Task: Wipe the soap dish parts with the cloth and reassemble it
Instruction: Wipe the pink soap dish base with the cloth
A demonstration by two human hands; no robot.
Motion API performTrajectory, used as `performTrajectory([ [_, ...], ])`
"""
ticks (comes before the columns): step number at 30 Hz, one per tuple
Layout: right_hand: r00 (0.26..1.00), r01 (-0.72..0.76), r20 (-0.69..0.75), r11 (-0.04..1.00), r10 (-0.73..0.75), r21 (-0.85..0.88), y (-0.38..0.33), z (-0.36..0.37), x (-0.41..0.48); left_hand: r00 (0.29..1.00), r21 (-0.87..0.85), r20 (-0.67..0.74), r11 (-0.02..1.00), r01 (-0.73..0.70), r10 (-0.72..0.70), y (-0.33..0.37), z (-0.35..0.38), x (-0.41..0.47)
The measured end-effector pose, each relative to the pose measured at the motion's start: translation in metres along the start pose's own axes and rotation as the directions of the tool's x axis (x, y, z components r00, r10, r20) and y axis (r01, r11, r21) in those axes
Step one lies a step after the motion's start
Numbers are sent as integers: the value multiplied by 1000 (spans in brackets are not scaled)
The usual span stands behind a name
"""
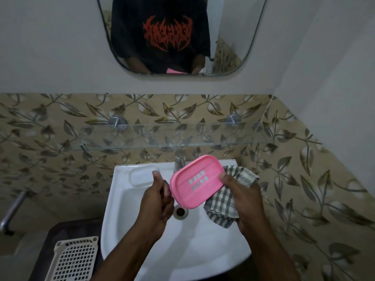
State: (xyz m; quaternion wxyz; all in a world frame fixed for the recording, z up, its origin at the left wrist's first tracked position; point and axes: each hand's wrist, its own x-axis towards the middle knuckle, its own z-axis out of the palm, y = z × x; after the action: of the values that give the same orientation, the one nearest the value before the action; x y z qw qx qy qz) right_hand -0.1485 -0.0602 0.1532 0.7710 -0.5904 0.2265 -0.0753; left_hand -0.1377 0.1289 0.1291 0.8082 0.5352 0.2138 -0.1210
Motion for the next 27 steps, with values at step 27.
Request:
performTrajectory([
  [27, 892, 319, 453, 703, 4, -635, 66, 16, -31, 982, -135, 29, 972, 190, -188, -34, 19, -13],
])
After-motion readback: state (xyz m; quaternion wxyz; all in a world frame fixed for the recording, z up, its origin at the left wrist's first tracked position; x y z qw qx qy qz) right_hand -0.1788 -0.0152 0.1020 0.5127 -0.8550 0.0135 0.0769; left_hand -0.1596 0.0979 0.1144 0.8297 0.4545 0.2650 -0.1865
